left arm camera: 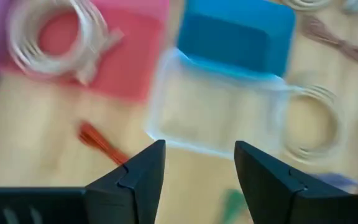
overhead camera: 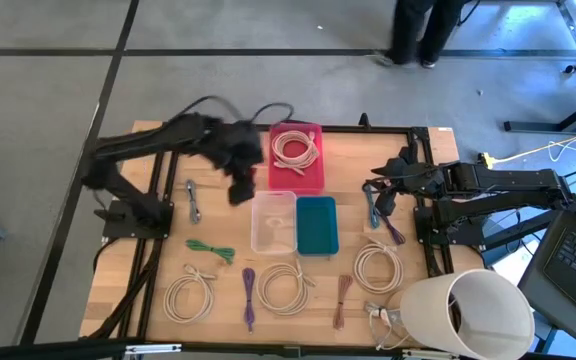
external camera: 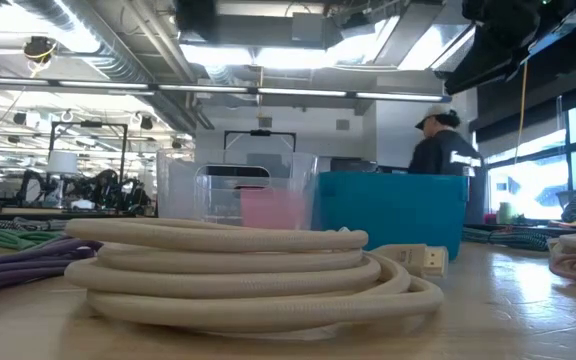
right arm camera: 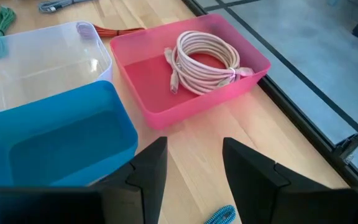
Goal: Pick & Place USB Port
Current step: Put the brown HDMI cable into the pink bin
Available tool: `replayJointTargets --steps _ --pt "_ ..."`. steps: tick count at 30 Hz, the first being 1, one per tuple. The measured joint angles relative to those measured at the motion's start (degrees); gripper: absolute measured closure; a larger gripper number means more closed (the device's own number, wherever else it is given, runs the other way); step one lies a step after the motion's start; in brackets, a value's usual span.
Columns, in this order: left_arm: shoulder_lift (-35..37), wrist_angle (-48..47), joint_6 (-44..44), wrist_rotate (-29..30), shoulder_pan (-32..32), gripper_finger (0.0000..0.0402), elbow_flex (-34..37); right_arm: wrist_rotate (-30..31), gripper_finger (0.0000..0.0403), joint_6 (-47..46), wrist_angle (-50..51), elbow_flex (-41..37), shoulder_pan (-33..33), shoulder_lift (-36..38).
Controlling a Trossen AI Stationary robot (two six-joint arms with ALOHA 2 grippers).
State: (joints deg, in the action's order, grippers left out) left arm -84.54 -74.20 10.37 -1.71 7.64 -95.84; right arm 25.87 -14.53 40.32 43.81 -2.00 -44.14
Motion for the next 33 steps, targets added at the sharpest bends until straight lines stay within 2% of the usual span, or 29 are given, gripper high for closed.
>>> replayJointTargets --steps 5,11,15,18,21,26,33 --pt "7.1 1.1 22.7 1.8 -14.9 0.0215 9.4 0.0 0.0244 0.0 1.0 0.0 0.0 0.0" --pt "9.8 9.3 50.7 12.4 -33.3 0.0215 23.8 0.0 0.0244 1.5 1.2 0.0 0.0 0.0" --pt "9.8 13.9 65.6 13.7 -41.8 0.0215 31.3 -0.4 0.0244 1.5 1.4 0.0 0.0 0.0" --pt "9.6 16.7 73.3 13.8 -46.2 0.0215 35.7 -1.9 0.0244 1.4 1.7 0.0 0.0 0.0" --pt "9.4 19.0 74.7 13.6 -49.7 0.0215 38.7 -2.1 0.0244 0.2 1.7 0.0 0.0 0.0" --pt "7.8 19.1 70.9 9.7 -53.6 0.0215 41.4 -2.1 0.0244 -2.4 1.6 0.0 0.0 0.0" --pt "3.0 18.8 51.5 7.7 -56.1 0.0215 45.2 -2.1 0.0244 -4.8 1.1 0.0 0.0 0.0"
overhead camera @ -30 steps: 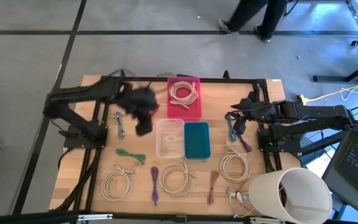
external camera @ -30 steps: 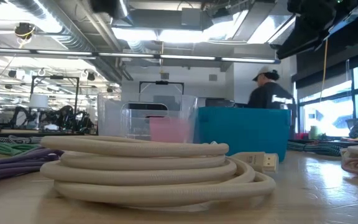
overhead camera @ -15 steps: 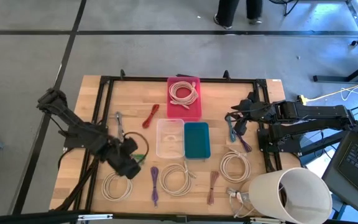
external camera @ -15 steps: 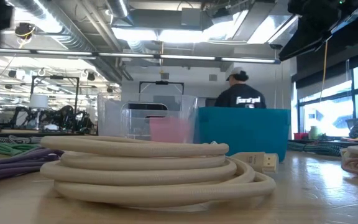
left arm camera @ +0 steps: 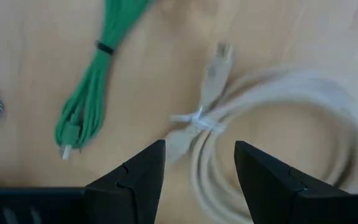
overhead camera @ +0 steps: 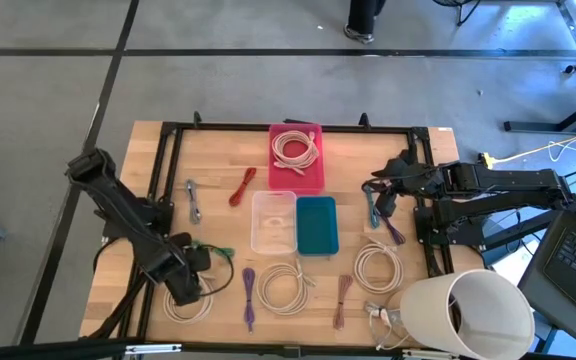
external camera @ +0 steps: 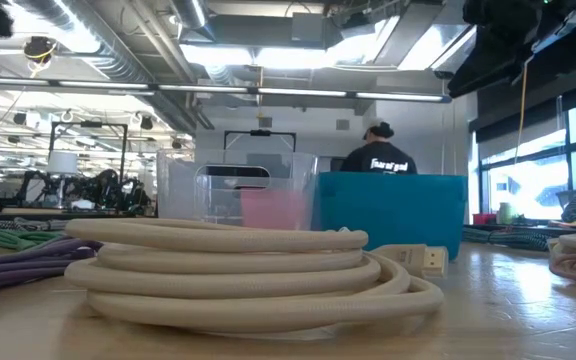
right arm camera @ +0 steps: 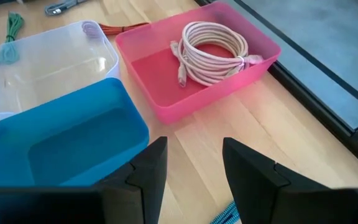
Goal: Pick & Place USB Port
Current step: Put the brown HDMI cable into the pink bin
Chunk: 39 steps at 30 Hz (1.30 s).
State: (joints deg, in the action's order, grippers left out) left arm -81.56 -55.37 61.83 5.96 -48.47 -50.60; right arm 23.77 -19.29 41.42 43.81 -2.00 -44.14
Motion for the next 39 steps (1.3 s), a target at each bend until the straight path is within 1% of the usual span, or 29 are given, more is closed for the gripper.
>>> replayJointTargets --steps 6,8,11,17,22,25,27,28,29,30,32,35,37,39 --pt "-5.8 1.3 -15.2 -0.5 0.0 0.0215 0.6 0.0 0.0244 -0.1 -0.1 0.0 0.0 0.0" --pt "-7.6 2.4 -18.1 -0.2 0.1 0.0215 0.6 0.0 0.0244 -0.2 -0.1 0.0 0.0 0.0" --pt "-9.7 4.0 -19.6 -0.3 0.6 0.0216 0.6 0.0 0.0244 -0.2 -0.4 0.0 0.0 0.0" --pt "-12.5 7.8 -19.6 -1.0 1.4 0.024 0.6 0.0 0.0244 -0.2 -0.5 0.0 0.0 0.0" --pt "-14.5 9.9 -19.6 -1.0 1.4 0.0269 0.5 0.0 0.0244 -0.2 -0.5 0.0 0.0 0.0" --pt "-14.6 9.8 -16.9 -1.5 1.3 0.0296 0.5 0.0 0.0244 -0.2 -0.5 0.0 0.0 0.0" --pt "-13.6 9.1 -14.8 -2.5 1.4 0.0322 0.4 0.1 0.0244 -0.1 -0.5 0.0 0.0 0.0" --pt "-13.0 8.3 -13.6 -3.4 1.4 0.0329 0.2 0.1 0.0244 0.0 -0.5 0.0 0.0 0.0" --pt "-12.3 6.8 -12.4 -4.4 1.5 0.0339 0.0 0.1 0.0244 0.0 -0.5 0.0 0.0 0.0" --pt "-11.4 4.9 -11.2 -4.8 1.4 0.0357 -0.6 0.1 0.0244 0.0 -0.5 0.0 0.0 0.0" --pt "-8.8 0.4 -9.1 -5.1 1.3 0.036 -2.4 0.1 0.0244 0.0 -0.5 0.0 0.0 0.0" --pt "-5.6 -5.3 -5.1 -1.7 1.4 0.036 -6.5 0.2 0.0244 0.0 -0.5 0.0 0.0 0.0" --pt "-3.4 -10.3 -2.6 2.7 1.7 0.036 -9.9 0.2 0.0244 0.0 -0.5 0.0 0.0 0.0" --pt "-1.4 -13.5 -0.6 8.6 2.1 0.036 -13.6 0.2 0.0244 0.0 -0.5 0.0 0.0 0.0"
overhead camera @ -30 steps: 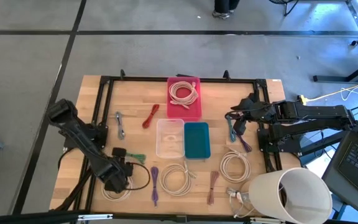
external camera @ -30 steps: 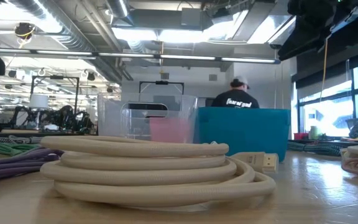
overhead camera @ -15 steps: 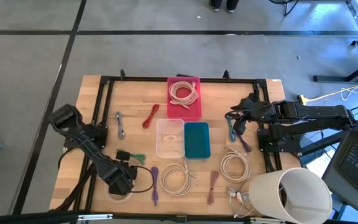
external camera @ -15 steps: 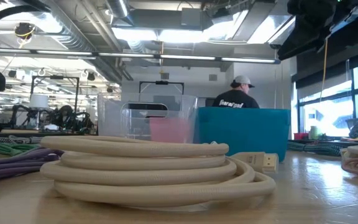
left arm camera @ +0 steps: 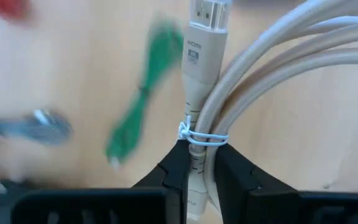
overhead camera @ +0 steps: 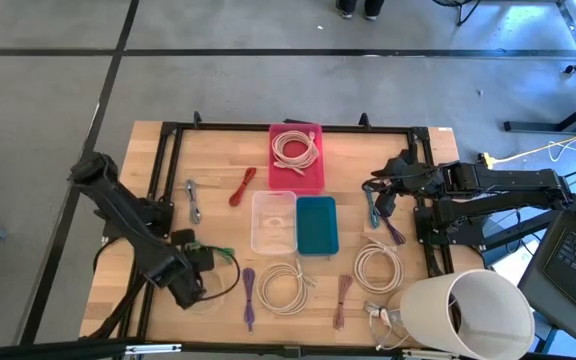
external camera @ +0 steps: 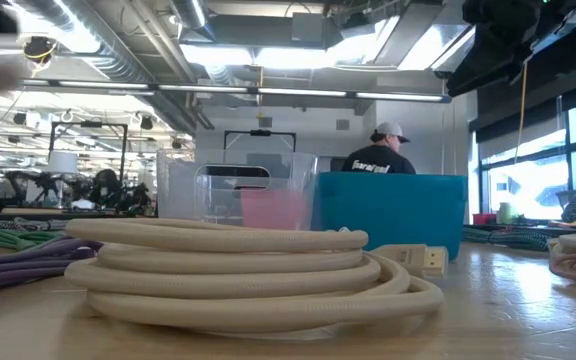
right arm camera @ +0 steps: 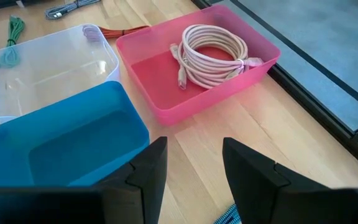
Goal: Pick & Place USB Port
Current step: Put the brown HDMI cable into the pink bin
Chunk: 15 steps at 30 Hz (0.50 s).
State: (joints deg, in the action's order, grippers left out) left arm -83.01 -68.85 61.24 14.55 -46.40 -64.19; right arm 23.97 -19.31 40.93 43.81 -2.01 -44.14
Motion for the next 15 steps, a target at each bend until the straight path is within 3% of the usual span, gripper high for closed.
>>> replayJointTargets --steps 4,6,8,12,15 --pt "4.1 -1.9 -3.3 21.1 2.0 0.036 -6.0 0.0 0.0244 0.0 -1.1 0.0 0.0 0.0" --pt "6.1 0.4 -9.7 30.8 3.9 0.036 -7.9 0.0 0.0244 0.0 -2.3 0.0 0.0 0.0" --pt "7.8 2.1 -18.2 36.7 7.1 0.036 -8.9 0.0 0.0244 0.1 -3.4 0.0 0.0 0.0" --pt "10.2 11.3 -36.9 41.7 17.7 0.036 -9.7 0.0 0.0244 0.2 -4.6 0.0 0.0 0.0" --pt "10.9 22.3 -53.1 34.6 28.7 0.036 -9.8 -0.1 0.0244 0.2 -4.7 0.0 0.0 0.0"
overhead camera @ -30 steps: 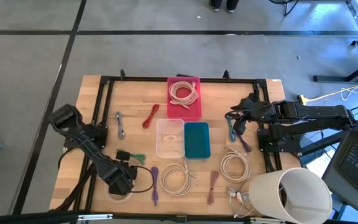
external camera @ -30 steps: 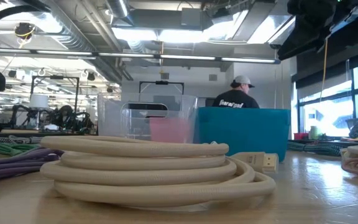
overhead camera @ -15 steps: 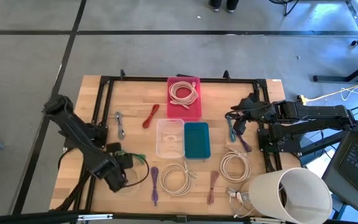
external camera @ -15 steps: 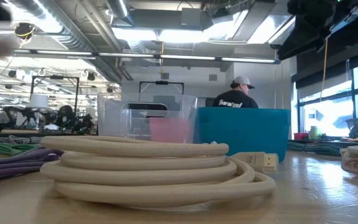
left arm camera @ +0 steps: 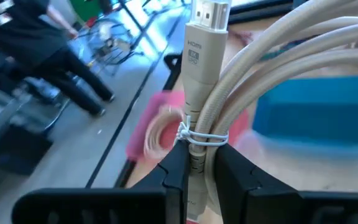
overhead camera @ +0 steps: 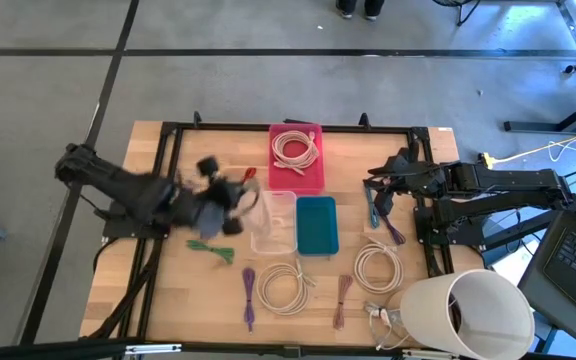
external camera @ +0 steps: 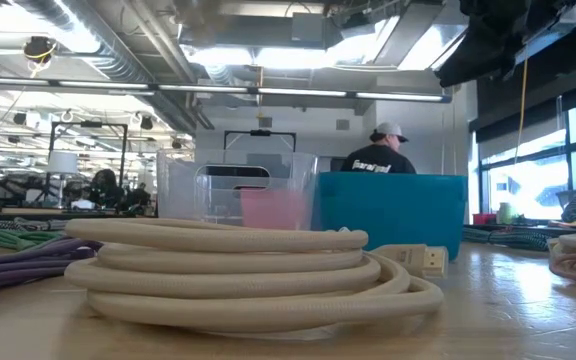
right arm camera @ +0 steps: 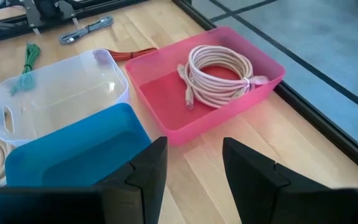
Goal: Pick & Place USB Port
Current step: Put the brown HDMI cable into the pink bin
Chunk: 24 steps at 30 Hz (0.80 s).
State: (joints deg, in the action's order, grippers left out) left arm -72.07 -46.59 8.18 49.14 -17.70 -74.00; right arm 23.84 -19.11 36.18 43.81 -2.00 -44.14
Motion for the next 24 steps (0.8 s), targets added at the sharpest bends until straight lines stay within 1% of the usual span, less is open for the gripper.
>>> replayJointTargets --steps 3,6,10,14,16,19,21,24 --pt "0.0 9.7 -12.6 -11.0 11.1 0.036 0.0 -1.2 0.0244 0.0 0.0 0.0 0.0 0.0" --pt "-0.2 16.7 -19.4 -20.8 21.8 0.036 0.0 -1.6 0.0244 -0.2 0.0 0.0 0.0 0.0" --pt "-1.6 23.5 -21.0 -31.5 36.0 0.036 -0.2 -2.5 0.0244 0.0 -0.3 0.0 0.0 0.0" --pt "-7.4 22.6 -18.6 -42.7 47.3 0.036 -3.2 -2.5 0.0244 0.0 -0.4 0.0 0.0 0.0" --pt "-12.1 20.7 -18.1 -46.1 50.6 0.036 -6.3 -2.5 0.0244 0.1 -0.4 0.0 0.0 0.0" --pt "-20.5 15.7 -18.5 -48.8 52.9 0.036 -13.1 -2.5 0.0244 0.1 -0.4 0.0 0.0 0.0" --pt "-26.4 10.5 -20.6 -49.1 53.1 0.036 -18.9 -2.5 0.0244 0.2 -0.4 0.0 0.0 0.0" --pt "-34.5 2.9 -22.4 -47.4 53.0 0.036 -27.7 -2.5 0.0244 0.2 -0.4 0.0 0.0 0.0"
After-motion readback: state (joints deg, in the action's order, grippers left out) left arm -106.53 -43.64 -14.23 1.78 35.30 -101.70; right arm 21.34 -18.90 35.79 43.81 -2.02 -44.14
